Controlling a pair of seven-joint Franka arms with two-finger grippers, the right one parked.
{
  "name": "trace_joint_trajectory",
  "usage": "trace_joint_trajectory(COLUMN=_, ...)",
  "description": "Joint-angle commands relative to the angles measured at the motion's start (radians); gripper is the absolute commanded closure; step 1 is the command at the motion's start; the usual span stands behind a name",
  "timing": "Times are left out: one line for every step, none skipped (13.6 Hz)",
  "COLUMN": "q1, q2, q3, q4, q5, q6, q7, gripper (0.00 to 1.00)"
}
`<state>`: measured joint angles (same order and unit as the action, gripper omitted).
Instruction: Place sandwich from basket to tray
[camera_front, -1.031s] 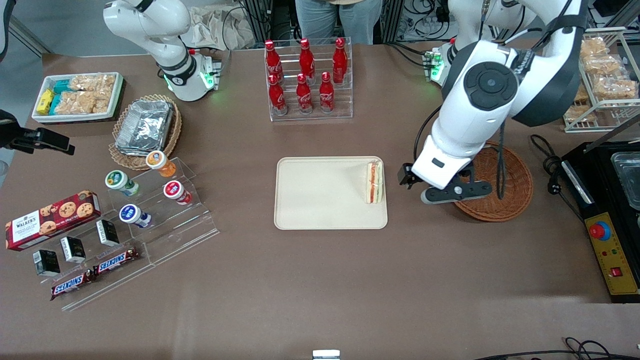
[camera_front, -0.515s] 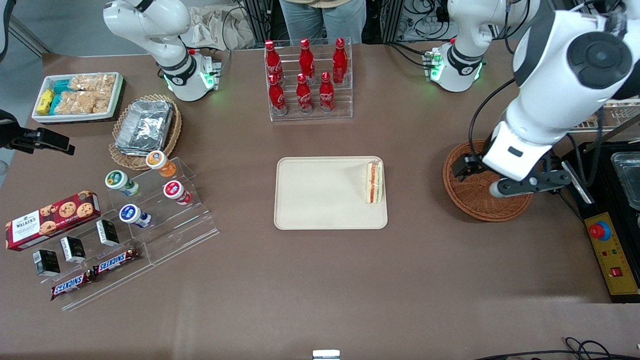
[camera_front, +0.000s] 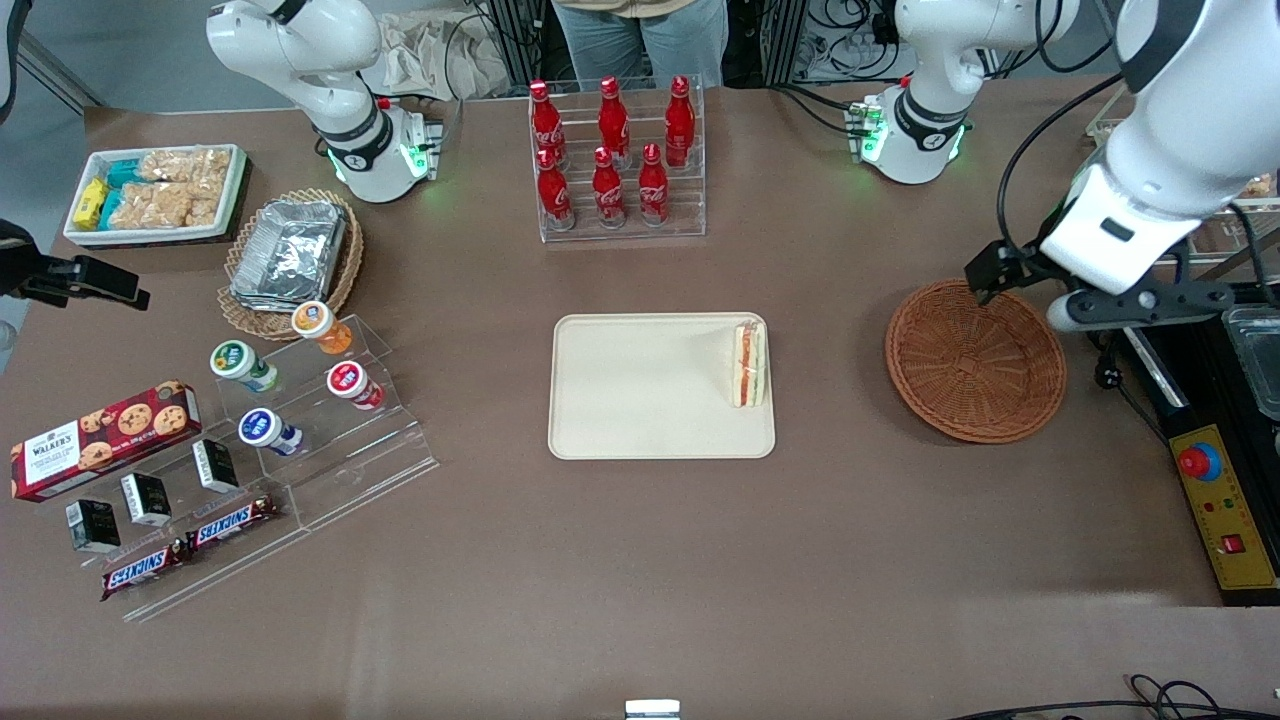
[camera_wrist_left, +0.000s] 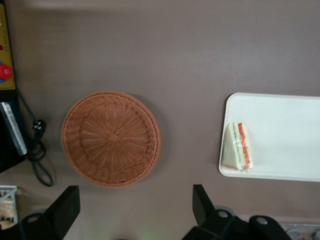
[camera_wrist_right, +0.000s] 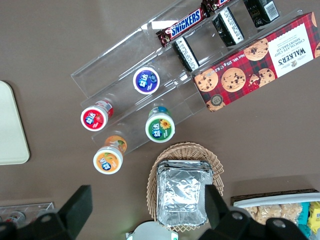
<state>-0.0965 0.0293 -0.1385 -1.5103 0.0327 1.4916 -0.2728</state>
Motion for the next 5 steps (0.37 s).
trace_joint_trajectory(q1=0.023, q2=-0.042, q3=0.007, q4=-0.021, q5=-0.016, q6=-0.028, q7=0.033, gripper=0.00)
trace_joint_trajectory(q1=0.026, q2=-0.043, q3=0.007, q4=-0.022, q5=-0.016, q6=-0.028, q7=0.033, gripper=0.00)
trace_joint_trajectory(q1=0.027, q2=-0.046, q3=0.011, q4=-0.022, q5=-0.016, q6=-0.030, q7=0.033, gripper=0.00)
trace_joint_trajectory(q1=0.027, q2=-0.046, q3=0.022, q4=-0.022, q5=-0.017, q6=-0.033, q7=0.035, gripper=0.00)
trace_joint_trajectory(q1=0.027, q2=-0.046, q3=0.026, q4=-0.024, q5=-0.017, q6=-0.036, q7=0.035, gripper=0.00)
